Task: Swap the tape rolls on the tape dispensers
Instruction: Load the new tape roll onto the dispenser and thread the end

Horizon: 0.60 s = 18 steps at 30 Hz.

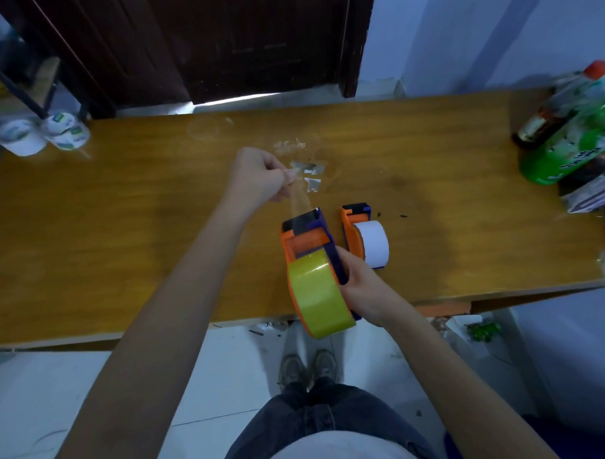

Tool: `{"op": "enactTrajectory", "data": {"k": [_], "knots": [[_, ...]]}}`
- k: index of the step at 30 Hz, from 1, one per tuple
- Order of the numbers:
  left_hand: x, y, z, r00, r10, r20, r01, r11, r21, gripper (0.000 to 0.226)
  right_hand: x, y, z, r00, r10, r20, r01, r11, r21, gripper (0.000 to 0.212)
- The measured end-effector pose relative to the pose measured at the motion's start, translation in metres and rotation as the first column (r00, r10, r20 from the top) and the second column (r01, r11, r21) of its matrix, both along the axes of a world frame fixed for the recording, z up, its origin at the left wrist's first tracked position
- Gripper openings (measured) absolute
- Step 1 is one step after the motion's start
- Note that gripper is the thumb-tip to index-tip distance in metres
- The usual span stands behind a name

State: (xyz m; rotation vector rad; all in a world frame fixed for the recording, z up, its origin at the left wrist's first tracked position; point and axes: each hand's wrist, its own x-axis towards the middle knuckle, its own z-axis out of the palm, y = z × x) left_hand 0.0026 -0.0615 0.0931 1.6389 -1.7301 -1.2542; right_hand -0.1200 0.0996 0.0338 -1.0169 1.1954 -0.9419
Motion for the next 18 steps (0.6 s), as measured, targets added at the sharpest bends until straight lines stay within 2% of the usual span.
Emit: {"op": "enactTrajectory", "data": {"k": [5,9,11,14,16,18], "knots": [[-0.015,-0.001,0.010,0.996,-0.084,-0.040,0.082,0.996,-0.039,0.013,0.001,-0.001,0.000,1.000,-0.021,0.017,0.021,1.000,-0.011,0.039],[-0.018,-0.002,0.015,0.991,-0.079,-0.105,0.072,0.995,-0.072,0.011,-0.003,-0.001,0.002,0.997,-0.047,0.067,0.047,0.999,-0.002,0.038],[-0.023,0.001,0.016,0.986,-0.078,-0.148,0.065,0.994,-0.087,0.015,-0.001,-0.001,0.002,0.998,-0.056,0.041,0.056,0.998,-0.012,0.040],[-0.031,0.002,0.015,0.985,-0.129,-0.110,0.116,0.986,-0.119,0.016,0.002,0.002,0.002,0.998,-0.059,0.024,0.060,0.998,-0.024,0.042],[-0.029,0.001,0.014,0.986,-0.148,-0.075,0.141,0.986,-0.083,0.011,0.000,0.004,0.004,0.998,-0.058,0.031,0.059,0.998,-0.035,0.043],[-0.023,-0.003,0.011,0.985,-0.122,-0.120,0.121,0.993,-0.011,0.010,-0.005,0.006,0.005,0.996,-0.053,0.069,0.055,0.998,-0.036,0.043]]}}
